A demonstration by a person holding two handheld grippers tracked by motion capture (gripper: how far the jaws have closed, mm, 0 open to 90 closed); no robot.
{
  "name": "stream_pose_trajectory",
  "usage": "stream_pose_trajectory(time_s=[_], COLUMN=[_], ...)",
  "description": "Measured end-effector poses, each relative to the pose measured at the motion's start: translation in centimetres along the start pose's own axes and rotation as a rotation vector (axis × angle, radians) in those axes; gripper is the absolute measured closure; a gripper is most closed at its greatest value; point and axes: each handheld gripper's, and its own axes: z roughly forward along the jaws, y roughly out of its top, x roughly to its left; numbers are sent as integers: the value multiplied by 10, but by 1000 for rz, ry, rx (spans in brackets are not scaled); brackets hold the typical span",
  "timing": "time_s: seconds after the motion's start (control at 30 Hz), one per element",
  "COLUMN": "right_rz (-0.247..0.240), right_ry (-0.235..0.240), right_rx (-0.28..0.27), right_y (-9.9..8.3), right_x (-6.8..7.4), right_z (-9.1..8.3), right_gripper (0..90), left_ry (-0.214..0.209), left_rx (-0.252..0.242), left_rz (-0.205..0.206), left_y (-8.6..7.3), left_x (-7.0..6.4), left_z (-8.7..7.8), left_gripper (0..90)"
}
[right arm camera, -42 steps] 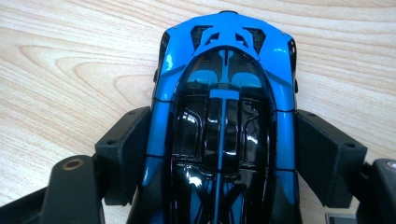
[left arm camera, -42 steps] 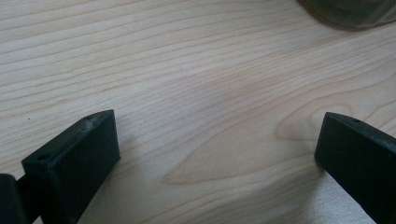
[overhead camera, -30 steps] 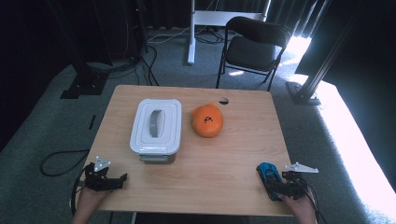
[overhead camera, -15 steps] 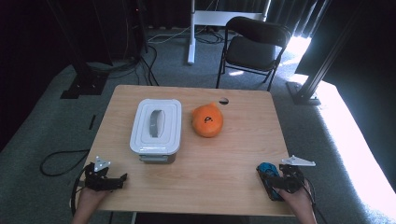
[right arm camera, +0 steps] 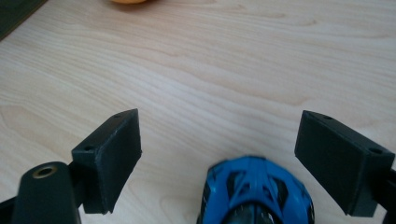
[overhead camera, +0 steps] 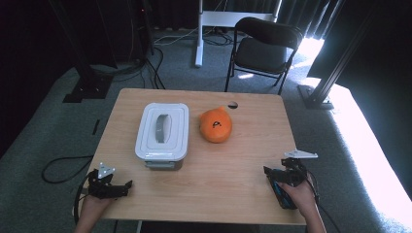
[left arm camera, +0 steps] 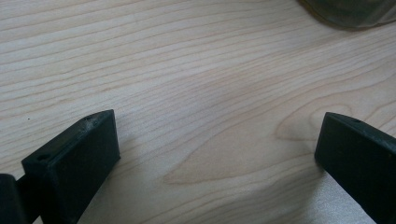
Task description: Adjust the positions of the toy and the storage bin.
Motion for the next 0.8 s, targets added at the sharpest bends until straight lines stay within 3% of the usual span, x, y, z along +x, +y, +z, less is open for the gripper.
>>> stream_pose_trajectory(time_s=[0.37,0.8], right_rz=[-51,-64], right_ry=[46,97], right_rx=[16,-10], right_y=[26,56], right_x=[13,25], right_z=[23,42], right_gripper=[185,185], left_ry=[1,-1], left_rx=[-1,-1], left_rz=[0,3], left_y=[0,0], left_x=[0,0], left_z=[0,0], left_gripper=[2,2])
